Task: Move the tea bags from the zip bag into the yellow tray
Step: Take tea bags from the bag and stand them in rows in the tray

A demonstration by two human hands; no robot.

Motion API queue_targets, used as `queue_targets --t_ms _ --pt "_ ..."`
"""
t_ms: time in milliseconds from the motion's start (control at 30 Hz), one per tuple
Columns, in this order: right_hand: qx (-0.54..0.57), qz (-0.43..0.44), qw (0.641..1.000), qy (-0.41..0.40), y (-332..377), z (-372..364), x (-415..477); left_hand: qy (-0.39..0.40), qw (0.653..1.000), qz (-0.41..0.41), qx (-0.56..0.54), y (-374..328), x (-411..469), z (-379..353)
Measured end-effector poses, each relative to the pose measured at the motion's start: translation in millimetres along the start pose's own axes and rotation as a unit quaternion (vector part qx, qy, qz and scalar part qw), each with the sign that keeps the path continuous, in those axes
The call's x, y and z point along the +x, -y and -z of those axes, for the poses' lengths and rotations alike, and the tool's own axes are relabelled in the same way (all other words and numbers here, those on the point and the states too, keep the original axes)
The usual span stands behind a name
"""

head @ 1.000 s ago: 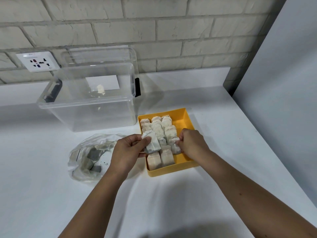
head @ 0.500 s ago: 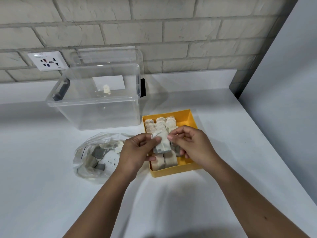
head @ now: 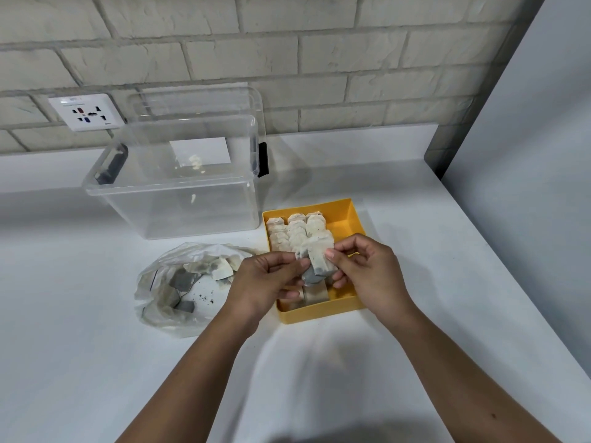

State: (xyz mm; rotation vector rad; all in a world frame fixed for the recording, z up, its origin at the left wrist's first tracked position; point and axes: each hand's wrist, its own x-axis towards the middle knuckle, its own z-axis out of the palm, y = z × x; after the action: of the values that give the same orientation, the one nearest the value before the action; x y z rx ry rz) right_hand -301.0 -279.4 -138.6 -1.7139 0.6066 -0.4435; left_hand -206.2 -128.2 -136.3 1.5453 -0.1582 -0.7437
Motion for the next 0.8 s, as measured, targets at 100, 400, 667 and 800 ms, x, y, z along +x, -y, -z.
queue_targets --t_ms 100,400,667,800 --pt "-0.053 0.002 0.998 -0.028 1 12 9 -0.008 1.000 -0.015 0.002 1 1 2" --pt "-0.277 -0.009 0.960 0.035 -12 23 26 -0.049 0.998 -0.037 0.034 11 13 10" --pt "-0.491 -0.008 0.865 0.100 -19 4 31 -0.050 0.995 -0.055 0.069 12 16 11" --pt "-0.531 -0.019 0.842 0.095 -24 -3 33 -0.053 0.995 -0.053 0.069 13 17 11"
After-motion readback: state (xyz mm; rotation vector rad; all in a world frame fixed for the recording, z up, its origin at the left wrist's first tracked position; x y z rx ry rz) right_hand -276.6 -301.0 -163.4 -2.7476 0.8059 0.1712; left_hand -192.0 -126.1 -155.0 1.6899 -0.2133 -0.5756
